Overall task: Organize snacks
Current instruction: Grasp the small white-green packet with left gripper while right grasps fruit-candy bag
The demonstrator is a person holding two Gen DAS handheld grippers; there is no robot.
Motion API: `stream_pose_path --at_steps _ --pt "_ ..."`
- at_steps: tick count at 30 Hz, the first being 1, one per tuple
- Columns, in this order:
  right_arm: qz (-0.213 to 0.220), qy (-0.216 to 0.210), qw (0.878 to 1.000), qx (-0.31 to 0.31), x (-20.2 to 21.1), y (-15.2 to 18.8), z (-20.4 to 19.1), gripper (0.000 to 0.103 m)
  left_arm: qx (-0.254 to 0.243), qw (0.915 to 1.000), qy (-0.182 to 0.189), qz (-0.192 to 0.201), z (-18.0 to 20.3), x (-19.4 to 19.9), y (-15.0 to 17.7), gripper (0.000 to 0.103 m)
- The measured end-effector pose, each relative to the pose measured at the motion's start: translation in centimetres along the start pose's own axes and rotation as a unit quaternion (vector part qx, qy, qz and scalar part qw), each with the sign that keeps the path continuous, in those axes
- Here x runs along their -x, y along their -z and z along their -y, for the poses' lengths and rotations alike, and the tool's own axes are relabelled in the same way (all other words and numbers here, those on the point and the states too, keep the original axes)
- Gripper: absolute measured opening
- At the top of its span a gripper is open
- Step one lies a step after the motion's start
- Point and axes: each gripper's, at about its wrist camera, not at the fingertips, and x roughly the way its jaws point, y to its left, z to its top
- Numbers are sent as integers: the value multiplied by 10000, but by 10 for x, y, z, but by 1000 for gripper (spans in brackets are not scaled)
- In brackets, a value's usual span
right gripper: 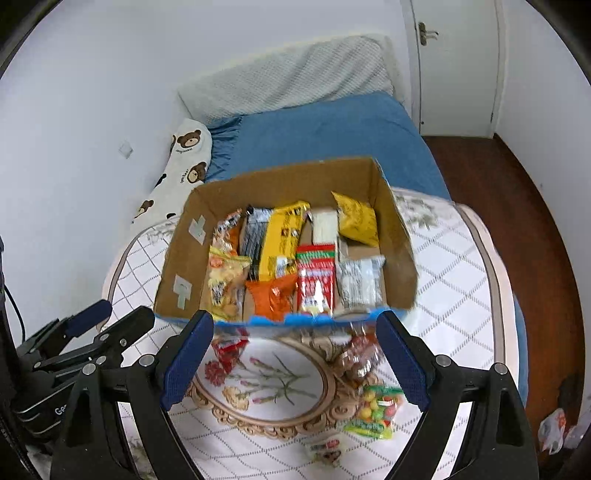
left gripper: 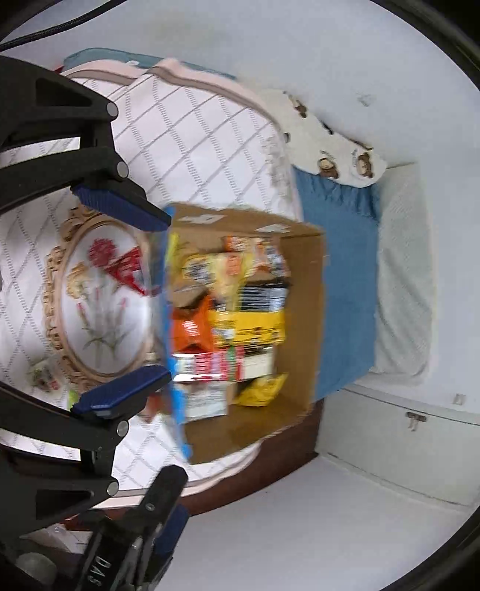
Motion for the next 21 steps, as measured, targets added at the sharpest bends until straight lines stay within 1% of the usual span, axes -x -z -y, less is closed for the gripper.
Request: stream_pose_path --at_steps 1,4,5,6,7,9,10,13,14,16,17,18,20,21 --pt "-99 34 9999 -33 -3 7 7 92 23 9999 31 -141 3 -6 9 74" --pt "-441 191 9985 -248 -19 33 35 91 100 9962 226 -836 16 -40 44 74" --pt "-630 181 9971 -383 -28 44 48 86 97 9929 369 -1128 23 -55 57 74" --pt "-753 167 9960 -457 -35 50 56 80 106 9870 477 -1530 31 -73 73 74" --pt "-925 199 9939 -561 -44 60 68 66 167 9793 656 -1907 38 -90 88 74" --pt "-1151 288 9899 -773 -58 79 90 65 266 9641 884 -2488 50 -119 111 74" --pt "-1237 333 9879 -876 -64 87 100 65 370 9513 1058 -2873 57 -138 126 73" --pt "-1445 413 9817 -1167 -77 108 125 65 532 9270 1247 -3496 76 -175 156 73" --pt "-1507 438 9796 -1251 -81 114 133 65 522 9231 1256 -3597 81 -184 163 73" --pt "-1576 464 9769 -1369 -86 122 143 65 432 9184 1193 -3747 96 -201 174 73" --pt "-1613 475 9754 -1422 -89 127 148 65 406 9173 1196 -3777 101 -207 177 72" --pt "-1637 489 9747 -1440 -92 128 149 65 366 9177 1162 -3781 106 -212 180 69" --pt "-1648 521 9739 -1470 -97 131 152 65 197 9269 925 -3633 112 -216 182 49" --pt "-1657 525 9737 -1470 -99 132 151 65 82 9302 891 -3559 113 -215 182 49"
